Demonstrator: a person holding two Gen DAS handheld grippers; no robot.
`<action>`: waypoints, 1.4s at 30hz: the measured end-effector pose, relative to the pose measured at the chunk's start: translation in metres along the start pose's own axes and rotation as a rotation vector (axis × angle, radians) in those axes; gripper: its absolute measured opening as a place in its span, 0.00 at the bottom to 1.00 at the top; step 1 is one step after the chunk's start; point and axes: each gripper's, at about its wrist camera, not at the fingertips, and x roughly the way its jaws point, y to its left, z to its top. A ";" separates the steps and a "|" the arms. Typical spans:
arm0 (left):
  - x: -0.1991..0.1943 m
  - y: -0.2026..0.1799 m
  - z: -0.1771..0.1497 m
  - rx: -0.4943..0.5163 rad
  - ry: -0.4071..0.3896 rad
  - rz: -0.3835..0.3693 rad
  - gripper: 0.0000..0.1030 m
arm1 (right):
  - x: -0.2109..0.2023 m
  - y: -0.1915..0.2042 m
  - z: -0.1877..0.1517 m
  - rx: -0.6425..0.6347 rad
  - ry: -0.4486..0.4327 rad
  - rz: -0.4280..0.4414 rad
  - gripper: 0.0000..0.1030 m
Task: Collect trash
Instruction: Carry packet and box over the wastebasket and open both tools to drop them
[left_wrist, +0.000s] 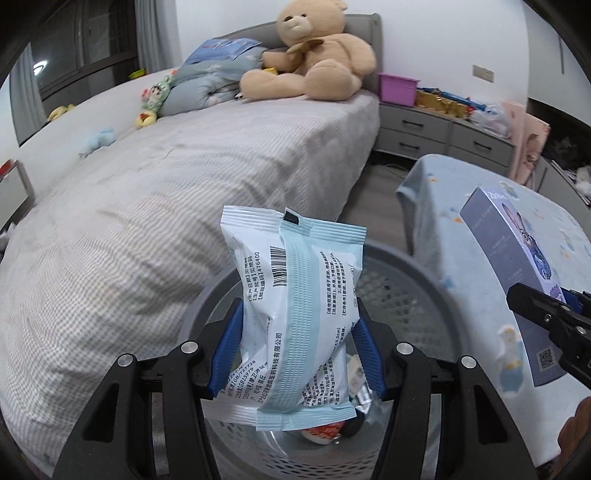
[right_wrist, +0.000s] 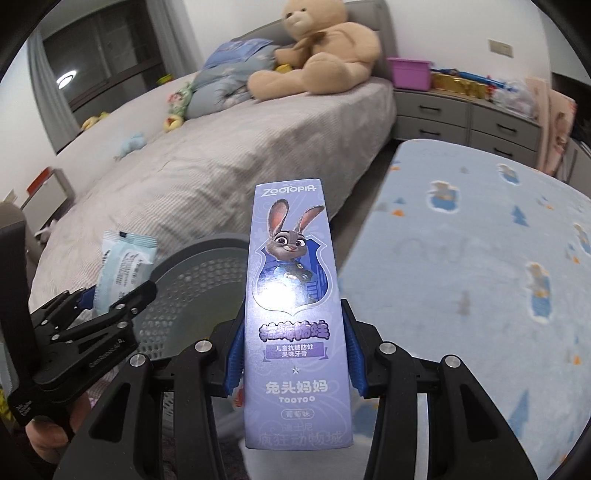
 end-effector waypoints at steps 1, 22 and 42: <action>0.006 0.004 -0.003 -0.007 0.010 0.010 0.54 | 0.006 0.006 0.000 -0.011 0.009 0.012 0.43; 0.026 0.029 -0.015 -0.076 0.052 0.014 0.62 | 0.053 0.047 -0.009 -0.093 0.084 0.057 0.60; 0.021 0.033 -0.015 -0.102 0.036 0.046 0.72 | 0.046 0.044 -0.012 -0.084 0.051 0.015 0.67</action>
